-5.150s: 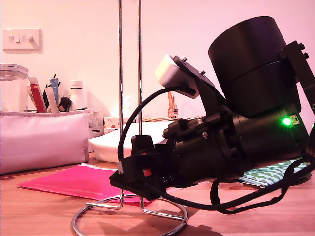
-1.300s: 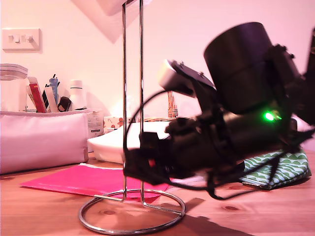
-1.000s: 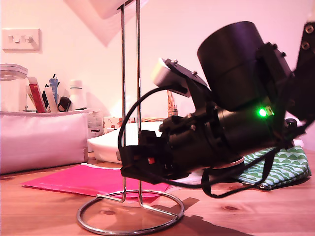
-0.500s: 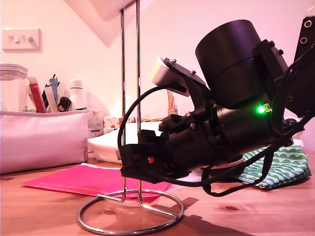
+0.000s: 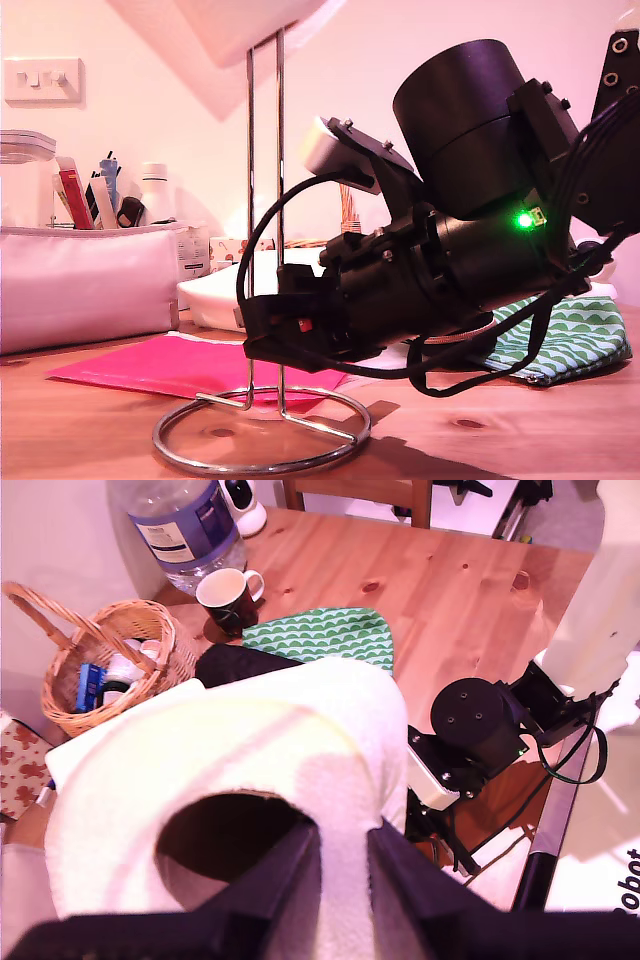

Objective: Insert the paper towel roll into the metallic stand.

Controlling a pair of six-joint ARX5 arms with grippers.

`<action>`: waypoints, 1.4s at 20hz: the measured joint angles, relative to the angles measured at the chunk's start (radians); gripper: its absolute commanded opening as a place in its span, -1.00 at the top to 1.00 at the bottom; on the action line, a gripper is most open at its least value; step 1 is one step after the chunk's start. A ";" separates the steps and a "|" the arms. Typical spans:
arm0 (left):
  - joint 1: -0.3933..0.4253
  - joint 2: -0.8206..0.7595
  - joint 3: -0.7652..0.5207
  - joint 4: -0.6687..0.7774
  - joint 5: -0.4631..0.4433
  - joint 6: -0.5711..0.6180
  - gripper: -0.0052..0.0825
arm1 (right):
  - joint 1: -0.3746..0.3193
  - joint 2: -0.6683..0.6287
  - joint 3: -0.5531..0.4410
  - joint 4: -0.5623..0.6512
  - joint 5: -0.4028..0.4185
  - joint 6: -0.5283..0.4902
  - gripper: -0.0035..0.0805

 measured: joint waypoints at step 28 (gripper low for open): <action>0.000 0.008 0.009 -0.002 -0.006 -0.037 0.94 | -0.005 -0.397 -0.019 -0.412 -0.158 0.004 0.29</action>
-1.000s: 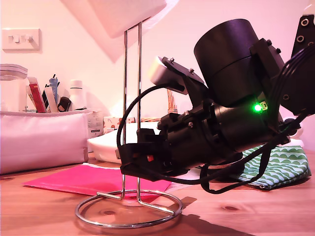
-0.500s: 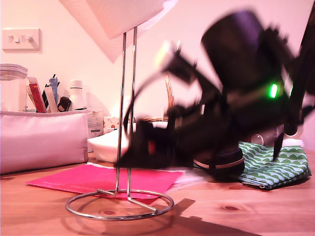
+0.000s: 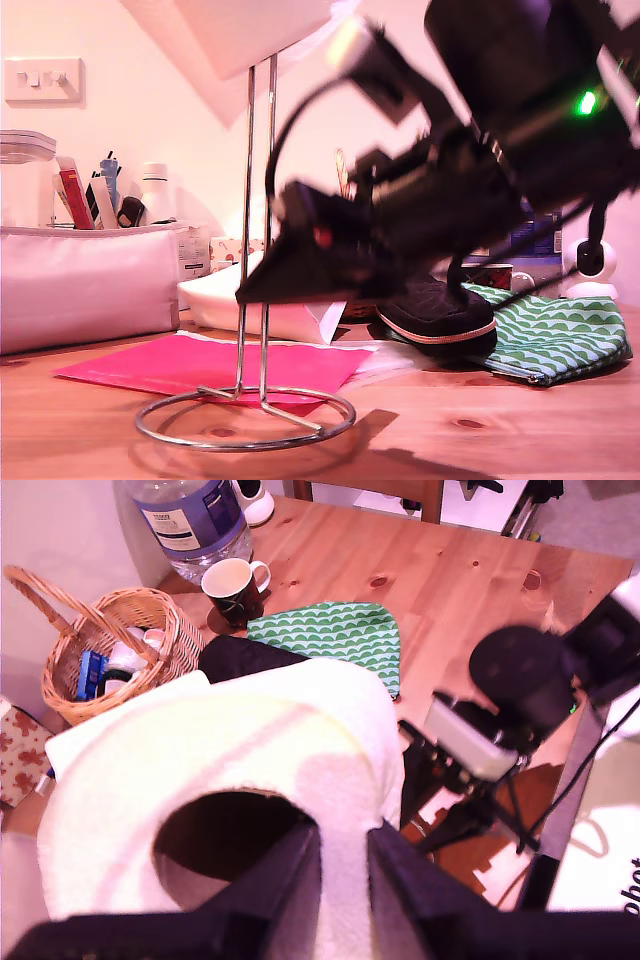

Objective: Insert the paper towel roll into the metallic stand.

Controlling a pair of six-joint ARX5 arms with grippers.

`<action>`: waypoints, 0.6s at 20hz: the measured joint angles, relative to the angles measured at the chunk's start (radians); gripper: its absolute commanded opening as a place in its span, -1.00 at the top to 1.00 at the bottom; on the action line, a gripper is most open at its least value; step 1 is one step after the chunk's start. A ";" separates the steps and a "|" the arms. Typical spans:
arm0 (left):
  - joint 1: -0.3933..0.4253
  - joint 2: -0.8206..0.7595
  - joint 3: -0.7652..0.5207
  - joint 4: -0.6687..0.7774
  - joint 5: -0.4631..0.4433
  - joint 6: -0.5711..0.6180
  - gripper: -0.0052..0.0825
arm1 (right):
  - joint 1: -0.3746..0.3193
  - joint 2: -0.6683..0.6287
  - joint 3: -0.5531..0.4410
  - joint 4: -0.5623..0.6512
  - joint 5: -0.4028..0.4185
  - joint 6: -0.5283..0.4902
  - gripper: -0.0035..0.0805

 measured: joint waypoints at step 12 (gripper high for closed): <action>0.000 -0.016 -0.002 -0.006 0.011 -0.048 0.94 | -0.002 -0.481 0.000 -0.263 -0.023 0.309 -0.06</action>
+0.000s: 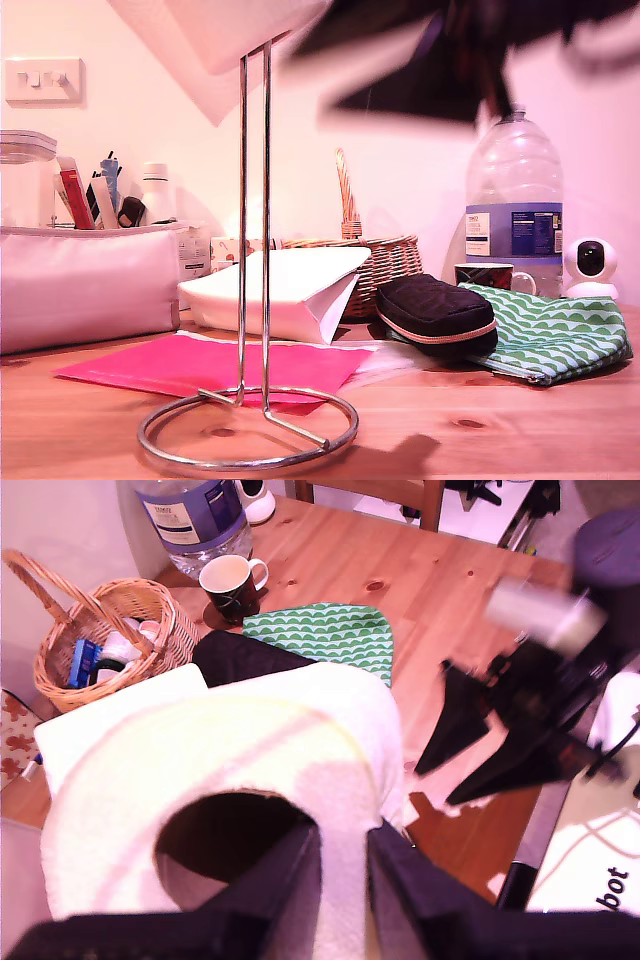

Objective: Insert the paper towel roll into the metallic stand.

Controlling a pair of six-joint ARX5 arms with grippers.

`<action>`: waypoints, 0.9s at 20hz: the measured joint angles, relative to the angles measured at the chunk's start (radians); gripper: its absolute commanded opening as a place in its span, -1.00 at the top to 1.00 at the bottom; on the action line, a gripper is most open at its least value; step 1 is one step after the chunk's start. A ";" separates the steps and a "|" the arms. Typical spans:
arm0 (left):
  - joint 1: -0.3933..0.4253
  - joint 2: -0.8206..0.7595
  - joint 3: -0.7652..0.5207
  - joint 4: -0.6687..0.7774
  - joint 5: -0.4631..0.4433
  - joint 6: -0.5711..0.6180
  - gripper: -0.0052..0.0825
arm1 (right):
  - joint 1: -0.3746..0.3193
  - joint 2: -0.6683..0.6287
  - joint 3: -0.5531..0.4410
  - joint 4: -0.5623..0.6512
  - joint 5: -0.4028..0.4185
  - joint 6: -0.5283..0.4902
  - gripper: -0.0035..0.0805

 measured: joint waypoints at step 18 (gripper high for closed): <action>-0.013 0.000 0.000 0.000 0.010 0.000 0.94 | -0.179 0.022 0.150 0.027 -0.079 0.546 -0.31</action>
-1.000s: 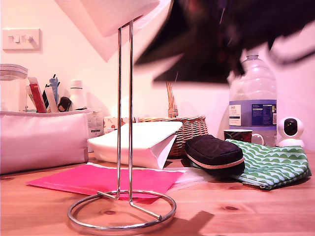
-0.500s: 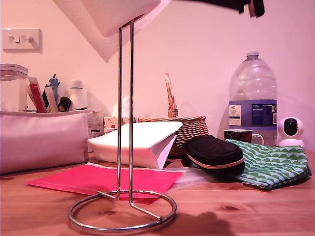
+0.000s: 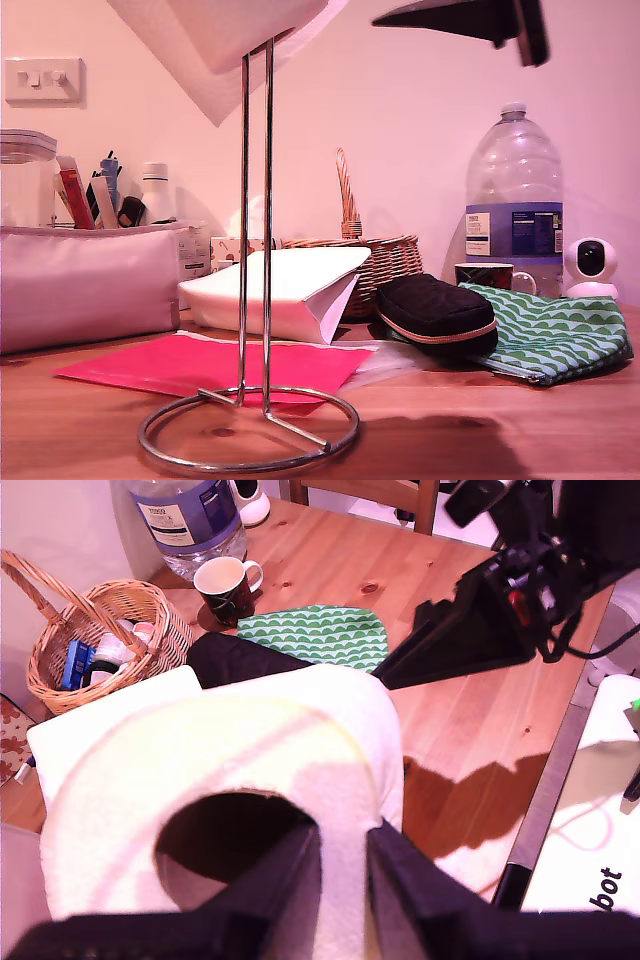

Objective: Insert the paper towel roll into the metallic stand.

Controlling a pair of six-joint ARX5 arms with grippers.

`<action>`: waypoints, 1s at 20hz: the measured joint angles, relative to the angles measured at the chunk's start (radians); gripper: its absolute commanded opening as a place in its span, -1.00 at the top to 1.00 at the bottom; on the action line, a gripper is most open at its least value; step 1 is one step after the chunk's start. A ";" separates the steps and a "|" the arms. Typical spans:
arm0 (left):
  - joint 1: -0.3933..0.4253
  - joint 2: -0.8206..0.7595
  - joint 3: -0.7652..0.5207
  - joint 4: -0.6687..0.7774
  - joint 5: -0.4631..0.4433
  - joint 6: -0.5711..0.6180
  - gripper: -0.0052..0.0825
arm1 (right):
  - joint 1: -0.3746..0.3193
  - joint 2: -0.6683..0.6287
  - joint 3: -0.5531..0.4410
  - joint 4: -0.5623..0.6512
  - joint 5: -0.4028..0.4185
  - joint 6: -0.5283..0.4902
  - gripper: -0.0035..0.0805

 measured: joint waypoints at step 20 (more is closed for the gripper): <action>-0.011 0.014 0.000 -0.001 0.008 0.000 0.93 | -0.001 0.063 0.000 0.104 -0.149 0.138 -0.30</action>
